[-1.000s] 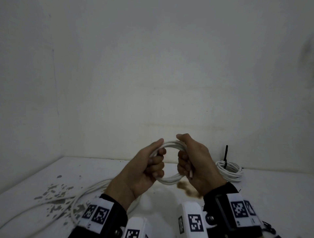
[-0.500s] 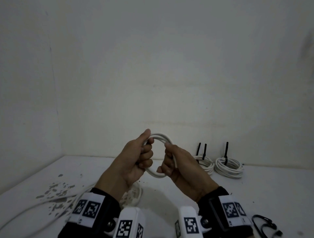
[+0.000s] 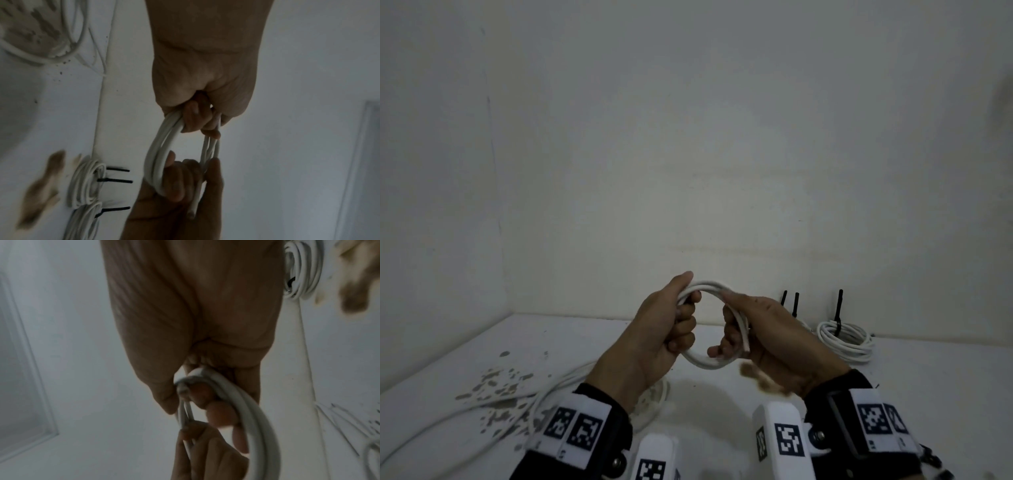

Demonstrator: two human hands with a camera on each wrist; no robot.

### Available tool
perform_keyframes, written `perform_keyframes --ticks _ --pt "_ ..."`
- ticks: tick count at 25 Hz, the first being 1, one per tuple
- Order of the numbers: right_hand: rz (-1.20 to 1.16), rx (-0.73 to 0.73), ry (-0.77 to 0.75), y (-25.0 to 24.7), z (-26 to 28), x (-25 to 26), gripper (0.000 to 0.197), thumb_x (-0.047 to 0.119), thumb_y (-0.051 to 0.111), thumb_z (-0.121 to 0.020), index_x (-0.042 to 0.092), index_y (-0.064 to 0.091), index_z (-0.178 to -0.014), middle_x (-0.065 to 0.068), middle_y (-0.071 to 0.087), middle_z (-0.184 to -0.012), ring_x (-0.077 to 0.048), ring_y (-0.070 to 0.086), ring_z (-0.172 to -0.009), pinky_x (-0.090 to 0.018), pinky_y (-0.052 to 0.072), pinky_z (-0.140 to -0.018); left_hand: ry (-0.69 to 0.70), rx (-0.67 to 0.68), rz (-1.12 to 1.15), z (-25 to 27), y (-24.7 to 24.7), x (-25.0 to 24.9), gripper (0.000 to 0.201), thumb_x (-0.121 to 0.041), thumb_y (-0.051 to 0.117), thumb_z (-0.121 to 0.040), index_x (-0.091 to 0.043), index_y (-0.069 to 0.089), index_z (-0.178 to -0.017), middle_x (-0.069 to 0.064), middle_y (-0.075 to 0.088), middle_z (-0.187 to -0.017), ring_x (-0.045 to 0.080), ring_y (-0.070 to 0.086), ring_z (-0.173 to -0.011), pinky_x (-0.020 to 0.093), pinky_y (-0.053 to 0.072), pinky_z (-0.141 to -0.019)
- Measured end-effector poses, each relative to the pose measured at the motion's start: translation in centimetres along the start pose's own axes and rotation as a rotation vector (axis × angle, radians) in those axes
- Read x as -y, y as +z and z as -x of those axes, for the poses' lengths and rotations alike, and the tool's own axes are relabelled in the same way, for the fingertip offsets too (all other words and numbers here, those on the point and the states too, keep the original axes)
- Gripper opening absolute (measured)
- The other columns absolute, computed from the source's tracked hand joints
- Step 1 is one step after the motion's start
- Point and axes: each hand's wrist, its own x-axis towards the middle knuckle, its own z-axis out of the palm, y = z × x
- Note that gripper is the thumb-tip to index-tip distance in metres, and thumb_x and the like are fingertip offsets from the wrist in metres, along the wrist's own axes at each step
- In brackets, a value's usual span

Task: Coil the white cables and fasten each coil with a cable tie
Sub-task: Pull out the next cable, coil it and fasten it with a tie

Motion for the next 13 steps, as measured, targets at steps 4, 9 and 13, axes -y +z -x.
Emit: perform_keyframes --ticks 4,9,13 --pt "0.15 -0.07 0.044 -1.8 0.3 1.0 0.049 0.044 0.057 -0.096 -0.003 0.068 -0.1 -0.012 0.056 -0.068 -0.023 0.055 -0.055 -0.038 0.057 -0.062 -0.048 0.136 -0.208 0.3 1.3 1.3 0.048 -0.053 0.046 -0.098 -0.012 0.057 -0.074 -0.003 0.028 -0.054 0.009 0.022 -0.043 0.022 0.022 -0.041" --pt "0.309 -0.086 -0.013 -2.0 0.5 1.1 0.042 0.038 0.059 -0.097 -0.002 0.068 -0.092 -0.005 0.053 -0.062 -0.016 0.046 -0.05 -0.029 0.043 -0.05 -0.124 0.232 -0.179 0.1 0.3 1.7 0.043 -0.036 0.045 -0.102 -0.002 0.069 -0.092 0.005 0.054 -0.061 0.017 0.05 -0.051 0.033 0.051 -0.059" --pt "0.494 -0.063 -0.007 -0.9 0.4 0.3 0.041 0.041 0.06 -0.097 0.002 0.07 -0.087 -0.002 0.055 -0.061 -0.016 0.045 -0.051 -0.027 0.04 -0.049 -0.198 0.211 -0.277 0.0 -0.5 1.9 0.035 -0.018 0.038 -0.099 0.0 0.067 -0.093 0.007 0.059 -0.067 0.017 0.053 -0.053 0.037 0.053 -0.065"
